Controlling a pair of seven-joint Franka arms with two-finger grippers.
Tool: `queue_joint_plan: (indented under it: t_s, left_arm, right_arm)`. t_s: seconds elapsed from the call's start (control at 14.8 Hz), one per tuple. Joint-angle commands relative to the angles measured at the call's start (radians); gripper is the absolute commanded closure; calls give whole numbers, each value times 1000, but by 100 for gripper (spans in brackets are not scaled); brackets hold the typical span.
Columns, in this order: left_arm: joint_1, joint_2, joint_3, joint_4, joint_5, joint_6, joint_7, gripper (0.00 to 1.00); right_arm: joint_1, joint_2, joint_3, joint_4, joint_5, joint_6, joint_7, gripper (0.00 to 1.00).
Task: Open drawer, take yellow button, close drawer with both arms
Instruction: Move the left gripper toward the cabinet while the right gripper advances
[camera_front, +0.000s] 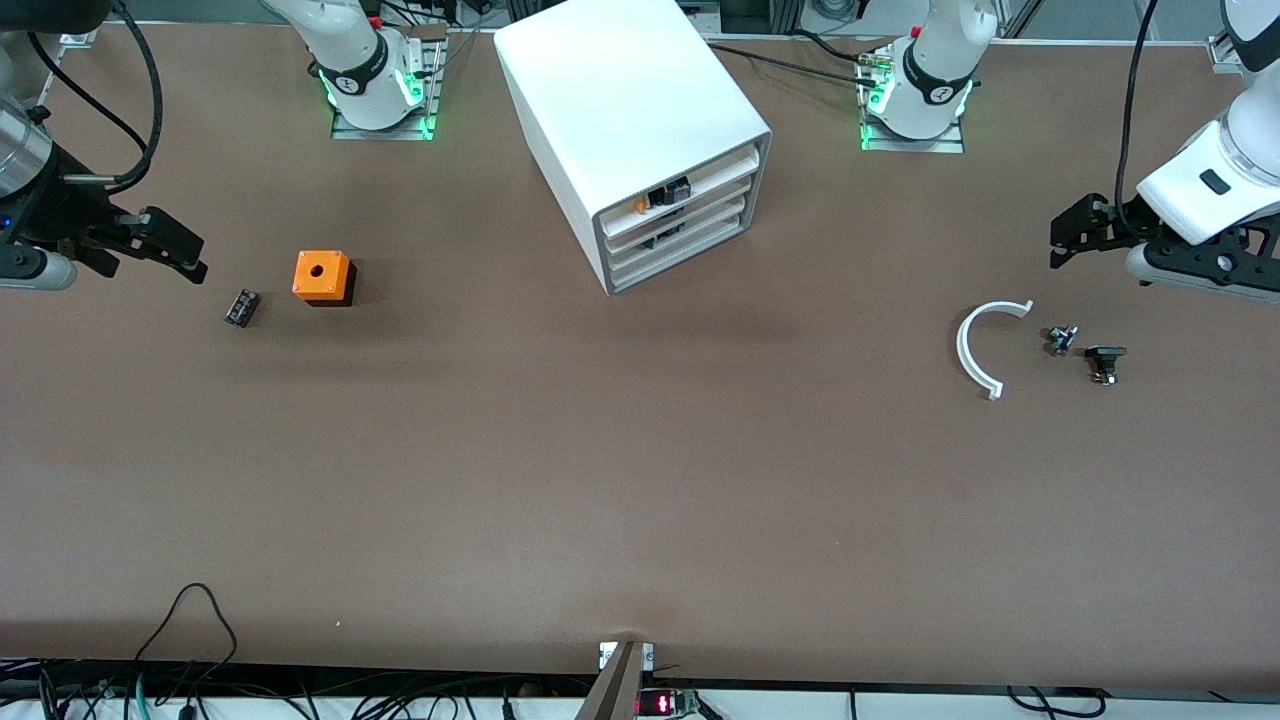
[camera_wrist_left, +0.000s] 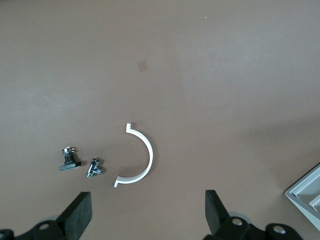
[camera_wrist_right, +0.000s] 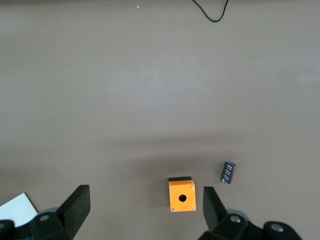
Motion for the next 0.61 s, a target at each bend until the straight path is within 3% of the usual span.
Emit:
queue_joint_plan:
  t_s: [0.0,0.54]
  left_arm:
    - [-1,12,5,26,-18,-3,-4,0]
    - [-1,12,5,26,-18,-4,-6,0]
  right_arm:
    - [-8,0,7,25,8,-14,-6,0]
    - [-6,-9,11,33,-3,-69,-9,0]
